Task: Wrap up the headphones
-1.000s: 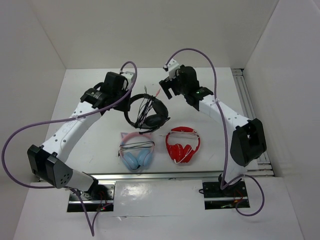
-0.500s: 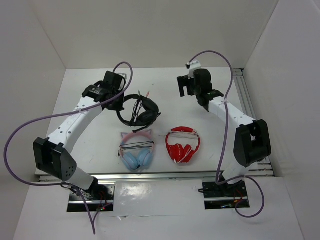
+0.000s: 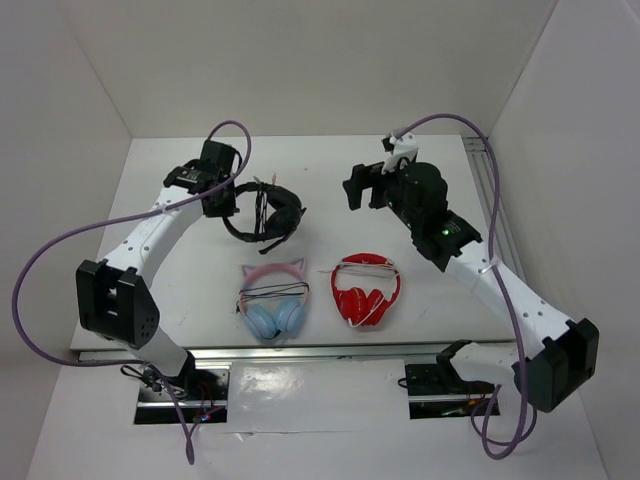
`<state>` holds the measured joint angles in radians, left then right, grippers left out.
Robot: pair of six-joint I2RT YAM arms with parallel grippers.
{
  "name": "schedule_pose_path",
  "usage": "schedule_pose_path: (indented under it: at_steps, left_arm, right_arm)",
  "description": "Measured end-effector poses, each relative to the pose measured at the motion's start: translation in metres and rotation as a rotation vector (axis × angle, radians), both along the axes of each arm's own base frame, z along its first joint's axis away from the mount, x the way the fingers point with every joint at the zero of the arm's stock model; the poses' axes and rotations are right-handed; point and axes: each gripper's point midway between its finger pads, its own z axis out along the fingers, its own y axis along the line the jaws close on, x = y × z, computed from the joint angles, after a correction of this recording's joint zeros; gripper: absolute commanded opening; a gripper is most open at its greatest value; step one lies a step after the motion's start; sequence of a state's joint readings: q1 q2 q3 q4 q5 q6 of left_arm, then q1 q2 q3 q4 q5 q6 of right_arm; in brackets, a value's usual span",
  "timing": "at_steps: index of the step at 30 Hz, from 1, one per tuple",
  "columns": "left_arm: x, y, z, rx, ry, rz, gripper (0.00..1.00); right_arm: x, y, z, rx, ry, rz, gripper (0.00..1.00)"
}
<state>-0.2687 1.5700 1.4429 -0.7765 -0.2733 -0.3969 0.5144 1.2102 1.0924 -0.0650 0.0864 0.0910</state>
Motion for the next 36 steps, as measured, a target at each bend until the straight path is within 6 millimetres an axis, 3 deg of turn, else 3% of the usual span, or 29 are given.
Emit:
schedule_pose_path:
  at_steps: [2,6,10,15,20,24,28,32,34,35,36]
  left_arm:
    - [0.002,0.002,-0.006,0.003,0.014,0.013,0.0]
    - [0.007,-0.001,-0.017,-0.001,0.041,0.031,0.0]
    - [0.024,-0.021,-0.024,-0.002,0.049,0.028,0.0]
    - [0.065,-0.074,-0.03,-0.03,0.021,-0.011,0.0]
    - [0.094,-0.145,-0.043,-0.063,-0.003,-0.061,0.0]
    - [0.098,-0.191,-0.071,-0.08,0.021,-0.096,0.0]
    - [0.091,-0.217,-0.105,-0.079,0.068,-0.108,0.01]
    - [0.088,-0.229,-0.132,-0.085,0.108,-0.094,0.08]
    - [0.09,-0.232,-0.136,-0.096,0.113,-0.088,0.2]
    - [0.091,-0.234,-0.136,-0.108,0.113,-0.085,0.34]
    - [0.092,-0.235,-0.136,-0.11,0.111,-0.086,0.39]
  right_arm:
    - [-0.01,0.002,0.012,0.019,-0.02,0.009,1.0]
    - [-0.021,-0.007,0.016,0.039,0.0,-0.043,1.0]
    - [-0.03,-0.018,0.018,0.046,0.038,-0.1,1.0]
    - [-0.046,-0.034,0.043,0.09,0.025,-0.155,1.0]
    - [-0.063,-0.046,0.075,0.145,-0.016,-0.172,1.0]
    - [-0.076,-0.047,0.083,0.173,-0.02,-0.147,1.0]
    - [-0.089,-0.046,0.081,0.191,-0.011,-0.113,1.0]
    - [-0.094,-0.043,0.079,0.194,-0.001,-0.089,1.0]
    - [-0.095,-0.042,0.078,0.194,0.005,-0.08,1.0]
    - [-0.096,-0.041,0.077,0.193,0.009,-0.076,1.0]
    - [-0.096,-0.042,0.076,0.191,0.012,-0.075,1.0]
